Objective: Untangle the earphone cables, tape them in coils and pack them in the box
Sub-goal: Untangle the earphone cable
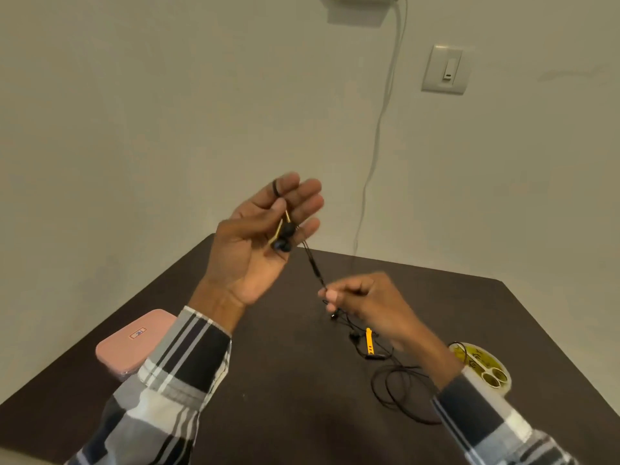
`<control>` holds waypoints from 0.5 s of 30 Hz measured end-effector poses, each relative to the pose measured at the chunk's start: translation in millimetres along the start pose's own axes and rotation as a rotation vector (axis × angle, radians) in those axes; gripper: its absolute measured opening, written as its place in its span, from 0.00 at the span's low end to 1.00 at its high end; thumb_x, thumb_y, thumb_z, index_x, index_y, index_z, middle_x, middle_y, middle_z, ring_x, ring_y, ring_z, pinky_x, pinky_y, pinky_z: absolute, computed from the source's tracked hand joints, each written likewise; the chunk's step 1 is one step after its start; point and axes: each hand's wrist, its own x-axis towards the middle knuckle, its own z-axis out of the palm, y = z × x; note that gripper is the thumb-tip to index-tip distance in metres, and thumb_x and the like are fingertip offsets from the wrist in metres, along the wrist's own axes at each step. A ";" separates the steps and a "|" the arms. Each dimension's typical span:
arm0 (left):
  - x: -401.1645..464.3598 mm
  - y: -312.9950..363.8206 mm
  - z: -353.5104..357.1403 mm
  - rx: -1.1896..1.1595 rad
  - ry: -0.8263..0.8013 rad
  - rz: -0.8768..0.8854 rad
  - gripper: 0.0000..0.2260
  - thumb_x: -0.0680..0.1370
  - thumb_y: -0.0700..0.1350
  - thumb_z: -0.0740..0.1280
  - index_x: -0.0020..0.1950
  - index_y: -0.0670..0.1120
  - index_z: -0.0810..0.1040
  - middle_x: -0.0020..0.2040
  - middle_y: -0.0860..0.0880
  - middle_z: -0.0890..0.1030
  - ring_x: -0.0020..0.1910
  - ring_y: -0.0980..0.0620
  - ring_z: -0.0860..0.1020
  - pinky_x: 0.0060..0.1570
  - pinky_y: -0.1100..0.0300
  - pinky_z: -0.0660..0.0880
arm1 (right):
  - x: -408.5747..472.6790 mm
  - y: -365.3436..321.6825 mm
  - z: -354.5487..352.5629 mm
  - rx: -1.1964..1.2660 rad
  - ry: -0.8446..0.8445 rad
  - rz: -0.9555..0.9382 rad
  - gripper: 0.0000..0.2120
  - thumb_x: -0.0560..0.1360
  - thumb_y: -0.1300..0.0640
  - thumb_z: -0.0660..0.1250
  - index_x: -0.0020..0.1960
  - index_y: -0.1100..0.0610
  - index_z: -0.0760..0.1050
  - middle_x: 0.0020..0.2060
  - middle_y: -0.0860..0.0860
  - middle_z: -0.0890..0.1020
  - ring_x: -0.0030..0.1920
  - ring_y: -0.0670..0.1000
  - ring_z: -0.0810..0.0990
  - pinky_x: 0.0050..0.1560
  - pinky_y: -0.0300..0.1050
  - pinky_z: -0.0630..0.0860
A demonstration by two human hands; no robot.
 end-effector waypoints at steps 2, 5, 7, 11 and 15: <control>11.4 1.0 -3.4 0.119 0.170 0.084 0.16 0.78 0.34 0.57 0.58 0.42 0.81 0.56 0.45 0.84 0.55 0.50 0.83 0.48 0.61 0.80 | -17.0 1.5 16.9 -0.025 -0.100 0.010 0.10 0.78 0.59 0.70 0.49 0.66 0.85 0.36 0.42 0.86 0.40 0.35 0.82 0.43 0.29 0.73; 20.7 -1.0 -22.9 0.407 0.247 0.078 0.15 0.81 0.33 0.59 0.67 0.38 0.74 0.62 0.42 0.81 0.62 0.46 0.80 0.58 0.56 0.78 | -38.5 -5.6 24.9 -0.136 -0.177 -0.045 0.11 0.79 0.56 0.69 0.44 0.61 0.85 0.41 0.40 0.87 0.48 0.36 0.83 0.50 0.32 0.76; 20.0 -2.5 -35.2 0.635 0.243 0.018 0.15 0.81 0.34 0.60 0.68 0.38 0.73 0.62 0.42 0.81 0.62 0.46 0.80 0.62 0.50 0.76 | -48.0 -18.9 19.9 -0.202 -0.142 -0.104 0.11 0.80 0.52 0.68 0.44 0.56 0.85 0.41 0.42 0.87 0.46 0.47 0.85 0.49 0.48 0.81; 13.8 -7.3 -44.3 0.904 0.044 -0.203 0.13 0.81 0.34 0.60 0.65 0.41 0.76 0.59 0.44 0.83 0.60 0.47 0.81 0.62 0.48 0.76 | -52.3 -50.9 -7.1 -0.235 0.002 -0.219 0.10 0.77 0.48 0.68 0.46 0.52 0.85 0.34 0.47 0.84 0.31 0.59 0.78 0.32 0.51 0.73; 8.6 -11.0 -34.7 0.880 -0.171 -0.418 0.14 0.81 0.32 0.59 0.65 0.37 0.76 0.58 0.41 0.83 0.60 0.45 0.81 0.59 0.54 0.78 | -41.2 -71.7 -34.1 -0.377 0.097 -0.274 0.06 0.78 0.55 0.70 0.46 0.47 0.85 0.33 0.44 0.84 0.25 0.45 0.70 0.27 0.37 0.65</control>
